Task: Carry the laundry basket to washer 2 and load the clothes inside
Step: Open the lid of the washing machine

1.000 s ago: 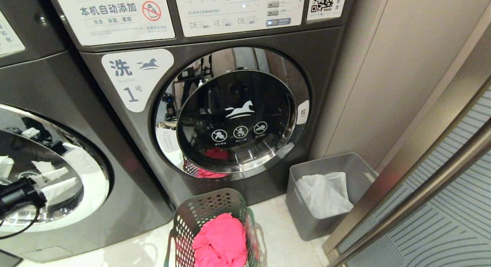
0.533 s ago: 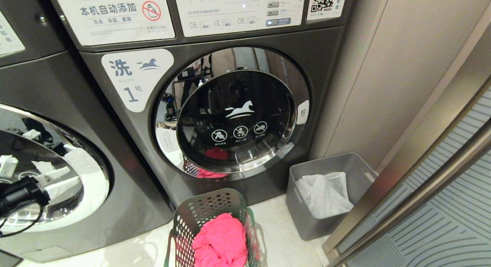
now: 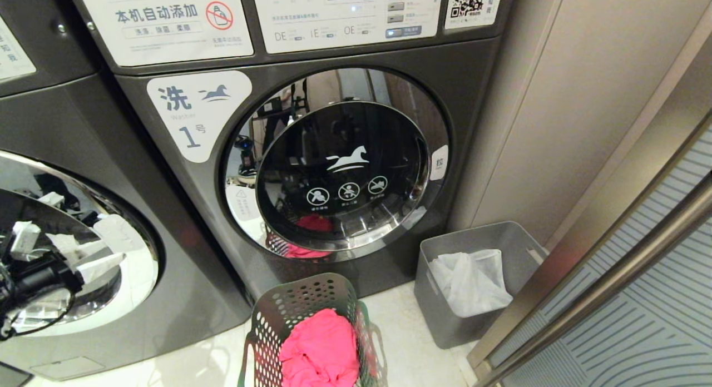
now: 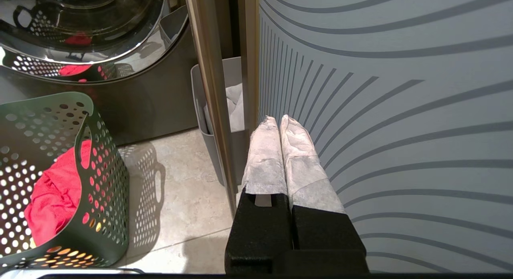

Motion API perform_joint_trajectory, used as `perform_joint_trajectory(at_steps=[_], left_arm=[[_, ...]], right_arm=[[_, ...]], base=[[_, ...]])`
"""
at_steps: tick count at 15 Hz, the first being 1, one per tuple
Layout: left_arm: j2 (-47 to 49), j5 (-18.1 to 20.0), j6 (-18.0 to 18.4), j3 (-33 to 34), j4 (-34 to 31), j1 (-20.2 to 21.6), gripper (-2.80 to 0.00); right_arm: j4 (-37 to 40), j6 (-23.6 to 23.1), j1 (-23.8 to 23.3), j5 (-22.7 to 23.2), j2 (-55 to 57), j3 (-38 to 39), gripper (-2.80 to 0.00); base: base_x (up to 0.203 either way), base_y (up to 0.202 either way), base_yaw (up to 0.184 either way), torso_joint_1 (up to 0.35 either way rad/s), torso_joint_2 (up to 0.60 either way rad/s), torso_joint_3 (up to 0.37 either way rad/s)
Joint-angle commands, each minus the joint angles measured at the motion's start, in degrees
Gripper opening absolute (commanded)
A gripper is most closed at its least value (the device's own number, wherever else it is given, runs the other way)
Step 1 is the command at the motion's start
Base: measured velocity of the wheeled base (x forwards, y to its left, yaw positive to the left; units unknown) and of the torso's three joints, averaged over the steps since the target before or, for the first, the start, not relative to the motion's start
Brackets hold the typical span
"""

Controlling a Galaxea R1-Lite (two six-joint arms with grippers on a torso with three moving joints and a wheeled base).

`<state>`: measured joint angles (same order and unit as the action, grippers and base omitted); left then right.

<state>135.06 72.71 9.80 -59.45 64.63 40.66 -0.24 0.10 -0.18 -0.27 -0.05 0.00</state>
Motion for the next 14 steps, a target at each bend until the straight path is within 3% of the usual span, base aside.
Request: perform_joint_trajectory(at_steps=[1, 14], left_arm=[[0.56, 0.33, 0.04, -0.6, 0.32, -0.14, 0.0], [1.87, -1.25, -1.15, -3.92, 0.32, -1.81, 0.0]], right_arm=[[-0.02, -0.01, -0.08, 0.0, 0.05, 0.0, -2.8], [-0.02, -0.01, 0.01, 0.0, 0.05, 0.0, -2.8]], base=[[0.0, 0.0, 0.0, 0.0, 0.0, 0.0], [0.0, 0.0, 0.0, 0.0, 0.0, 0.0]])
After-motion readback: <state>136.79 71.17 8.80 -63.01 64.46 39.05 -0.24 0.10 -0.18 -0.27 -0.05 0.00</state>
